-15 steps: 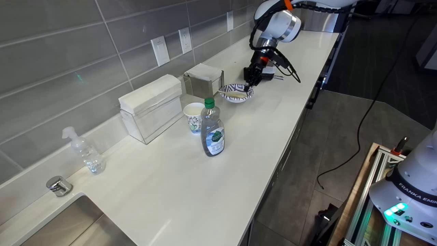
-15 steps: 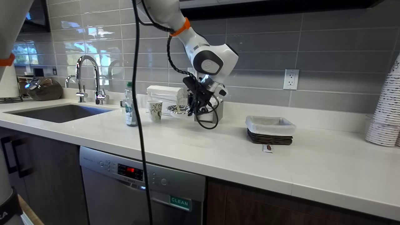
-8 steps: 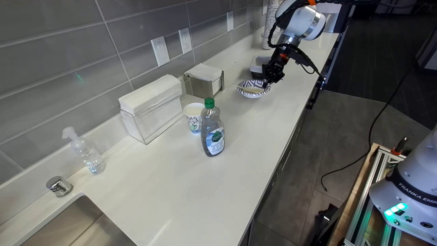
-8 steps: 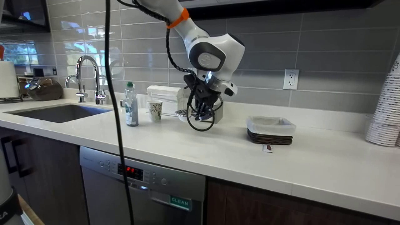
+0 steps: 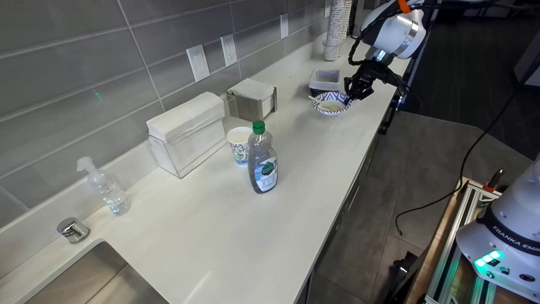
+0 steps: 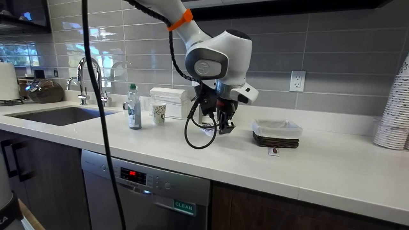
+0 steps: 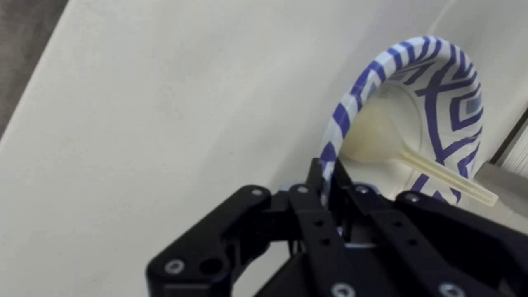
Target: Move the plate to the right
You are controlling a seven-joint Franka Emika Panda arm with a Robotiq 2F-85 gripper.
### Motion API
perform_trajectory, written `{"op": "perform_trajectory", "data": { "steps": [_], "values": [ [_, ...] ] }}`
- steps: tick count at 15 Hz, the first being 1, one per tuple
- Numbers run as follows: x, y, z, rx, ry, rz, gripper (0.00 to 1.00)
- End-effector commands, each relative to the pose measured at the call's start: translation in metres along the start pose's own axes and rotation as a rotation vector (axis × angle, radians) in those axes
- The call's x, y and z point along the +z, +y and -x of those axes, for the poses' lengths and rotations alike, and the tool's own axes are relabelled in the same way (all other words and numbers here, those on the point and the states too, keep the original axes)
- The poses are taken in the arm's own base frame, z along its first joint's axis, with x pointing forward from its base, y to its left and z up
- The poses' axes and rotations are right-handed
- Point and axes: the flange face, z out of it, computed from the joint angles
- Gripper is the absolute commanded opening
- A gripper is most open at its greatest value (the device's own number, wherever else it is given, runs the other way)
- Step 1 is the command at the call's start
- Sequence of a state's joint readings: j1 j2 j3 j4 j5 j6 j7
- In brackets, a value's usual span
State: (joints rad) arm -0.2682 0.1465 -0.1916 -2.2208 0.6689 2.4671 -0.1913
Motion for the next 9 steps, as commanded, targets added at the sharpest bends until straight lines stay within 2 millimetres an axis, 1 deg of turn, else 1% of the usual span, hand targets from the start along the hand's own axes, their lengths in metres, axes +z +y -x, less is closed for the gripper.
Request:
{"op": "perform_trajectory", "data": {
  "steps": [1,5,9],
  "values": [
    [0.005,0.020,0.005,0.103,0.102,-0.006,0.01],
    [0.018,0.021,0.003,0.138,0.157,-0.037,0.01],
    [0.028,0.030,0.003,0.180,0.164,-0.068,0.01]
  ]
}}
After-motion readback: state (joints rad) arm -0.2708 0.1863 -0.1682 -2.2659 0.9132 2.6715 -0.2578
